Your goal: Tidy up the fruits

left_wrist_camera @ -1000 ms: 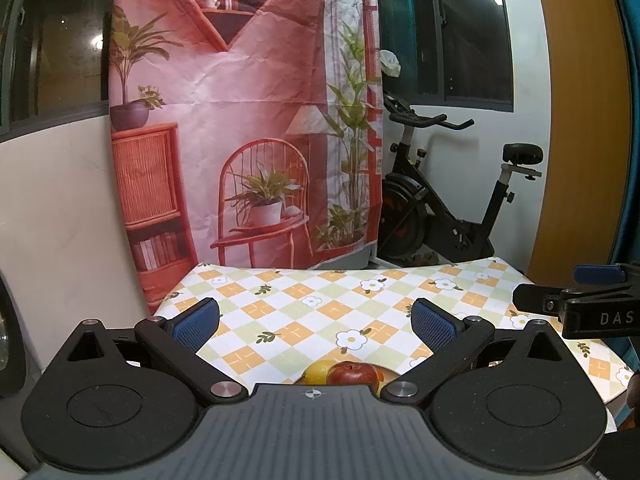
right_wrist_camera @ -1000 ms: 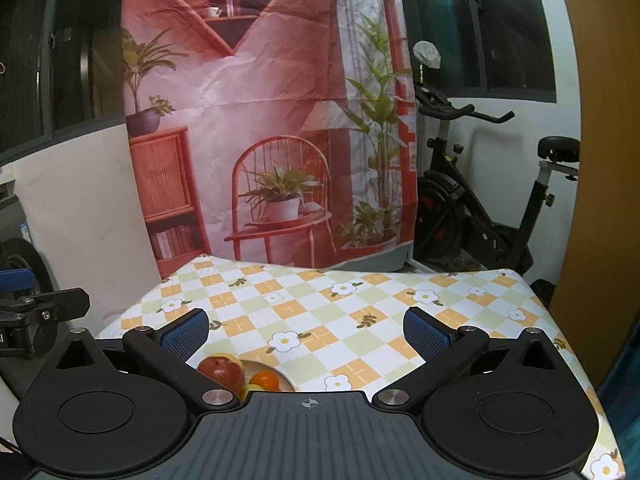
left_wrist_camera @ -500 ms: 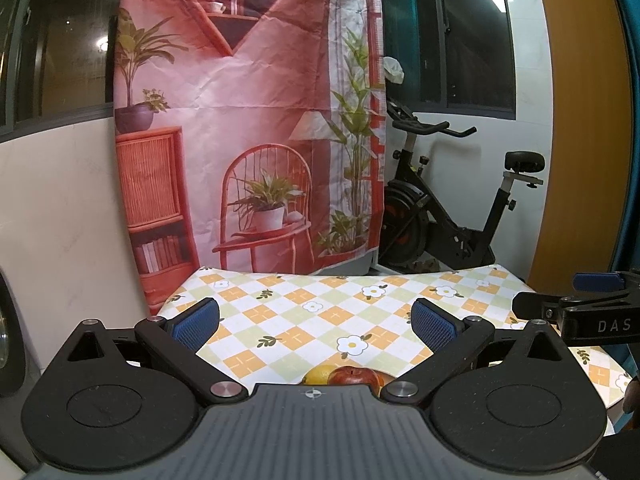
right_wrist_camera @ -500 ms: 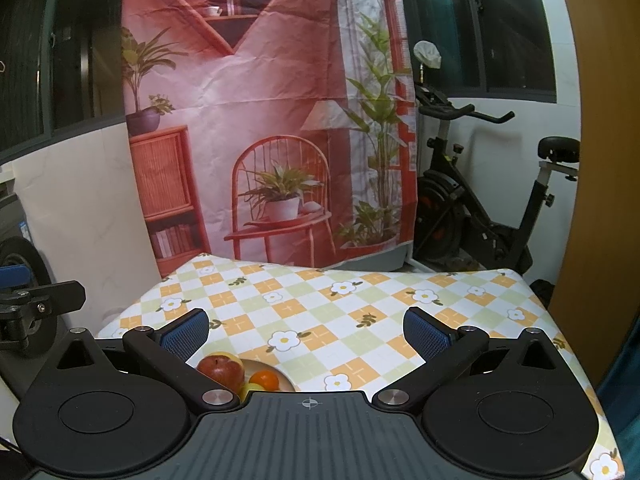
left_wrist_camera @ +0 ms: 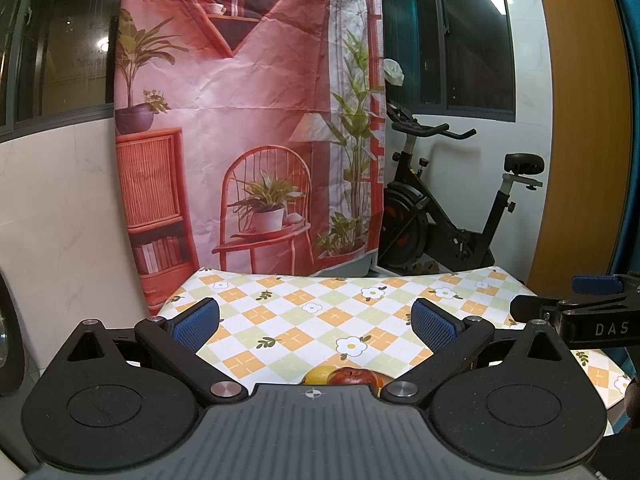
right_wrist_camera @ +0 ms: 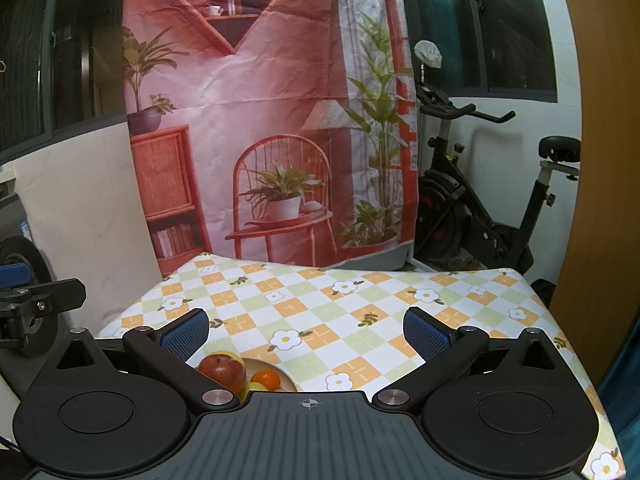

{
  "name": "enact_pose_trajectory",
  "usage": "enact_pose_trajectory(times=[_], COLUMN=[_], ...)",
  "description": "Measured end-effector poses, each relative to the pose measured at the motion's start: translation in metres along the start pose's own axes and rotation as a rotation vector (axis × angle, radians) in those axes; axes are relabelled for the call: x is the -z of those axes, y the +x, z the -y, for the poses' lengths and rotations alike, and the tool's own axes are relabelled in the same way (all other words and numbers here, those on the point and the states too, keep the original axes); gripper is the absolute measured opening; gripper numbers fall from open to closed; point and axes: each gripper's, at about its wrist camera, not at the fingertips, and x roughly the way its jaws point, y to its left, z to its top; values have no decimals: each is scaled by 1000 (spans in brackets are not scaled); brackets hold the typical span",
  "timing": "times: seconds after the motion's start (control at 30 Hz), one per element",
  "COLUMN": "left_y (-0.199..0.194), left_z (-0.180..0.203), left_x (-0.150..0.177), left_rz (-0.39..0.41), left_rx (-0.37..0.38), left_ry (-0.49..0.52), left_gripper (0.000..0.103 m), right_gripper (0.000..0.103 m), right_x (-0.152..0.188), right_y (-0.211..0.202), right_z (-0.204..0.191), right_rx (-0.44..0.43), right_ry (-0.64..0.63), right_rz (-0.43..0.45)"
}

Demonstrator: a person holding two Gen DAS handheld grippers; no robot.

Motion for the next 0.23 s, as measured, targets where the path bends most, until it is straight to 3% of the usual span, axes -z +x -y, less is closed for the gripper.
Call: enact_pose_trajectory(times=[0.23], left_y=[-1], left_z=[1], left_x=[-2], left_rz=[2], left_rx=[0], left_ry=[-2], left_gripper=[103], right_gripper=[103], right_x=[0], right_y=[0], right_z=[0], right_rx=[1], right_ry=[0], right_rz=[0])
